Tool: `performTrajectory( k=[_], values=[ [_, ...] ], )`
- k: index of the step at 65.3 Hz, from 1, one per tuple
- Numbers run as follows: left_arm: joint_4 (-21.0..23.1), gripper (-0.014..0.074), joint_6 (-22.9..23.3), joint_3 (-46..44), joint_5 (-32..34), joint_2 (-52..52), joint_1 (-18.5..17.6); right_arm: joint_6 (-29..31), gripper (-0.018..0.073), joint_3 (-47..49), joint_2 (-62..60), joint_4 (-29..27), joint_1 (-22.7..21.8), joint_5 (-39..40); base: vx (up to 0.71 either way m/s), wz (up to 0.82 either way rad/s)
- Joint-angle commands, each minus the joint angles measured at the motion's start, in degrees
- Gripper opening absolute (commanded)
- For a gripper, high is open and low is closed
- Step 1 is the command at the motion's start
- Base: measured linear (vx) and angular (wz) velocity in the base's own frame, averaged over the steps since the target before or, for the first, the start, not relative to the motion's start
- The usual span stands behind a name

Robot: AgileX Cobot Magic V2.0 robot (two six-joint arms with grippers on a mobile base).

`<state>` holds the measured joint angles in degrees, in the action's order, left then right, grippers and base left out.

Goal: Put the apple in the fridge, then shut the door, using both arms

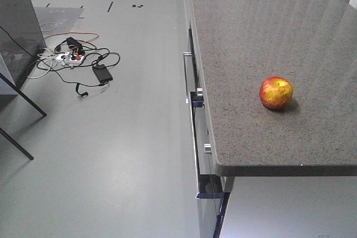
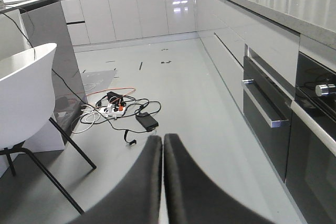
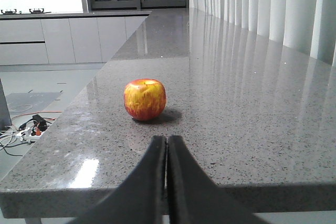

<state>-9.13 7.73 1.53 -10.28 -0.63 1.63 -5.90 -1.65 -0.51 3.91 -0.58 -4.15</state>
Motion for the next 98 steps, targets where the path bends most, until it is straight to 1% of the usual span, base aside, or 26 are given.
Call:
performTrajectory(
  k=[1, 62, 71, 78, 82, 86, 88, 92, 98],
  values=[
    [0.09, -0.0008, 0.12, 0.87, 3.83, -0.95, -0.13, 0.33, -0.0002, -0.6, -0.34, 0.58, 0.01, 4.46, 0.0, 0.0],
    [0.09, -0.0008, 0.12, 0.87, 3.83, -0.95, -0.13, 0.13, -0.0002, -0.6, -0.34, 0.32, 0.01, 4.62, 0.0, 0.0],
    [0.09, -0.0008, 0.12, 0.87, 3.83, -0.95, -0.13, -2.81, -0.0002, -0.54, -0.34, -3.91, 0.06, 7.09, 0.0, 0.0],
    [0.09, -0.0008, 0.12, 0.87, 3.83, -0.95, -0.13, -5.29, -0.0002, -0.54, -0.34, -8.48, 0.06, 11.5, 0.0, 0.0],
    [0.09, -0.0008, 0.12, 0.87, 3.83, -0.95, -0.13, -6.47, -0.0002, -0.5, -0.34, -12.41, 0.06, 14.37, 0.0, 0.0],
    [0.09, -0.0008, 0.12, 0.87, 3.83, -0.95, -0.13, -8.05, -0.0002, -0.06, -0.34, -14.74, 0.06, 15.4, 0.0, 0.0],
    [0.09, -0.0008, 0.12, 0.87, 3.83, -0.95, -0.13, -8.05, -0.0002, 0.61, -0.34, -15.15, 0.06, 14.73, 0.0, 0.0],
    [0.09, -0.0008, 0.12, 0.87, 3.83, -0.95, -0.13, -7.92, -0.0002, 3.95, -0.29, -14.88, 0.06, 10.7, 0.0, 0.0],
    [0.09, -0.0008, 0.12, 0.87, 3.83, -0.95, -0.13, -6.74, -0.0001, 10.91, 0.76, -14.42, 0.06, 0.38, 0.0, 0.0]
  ],
)
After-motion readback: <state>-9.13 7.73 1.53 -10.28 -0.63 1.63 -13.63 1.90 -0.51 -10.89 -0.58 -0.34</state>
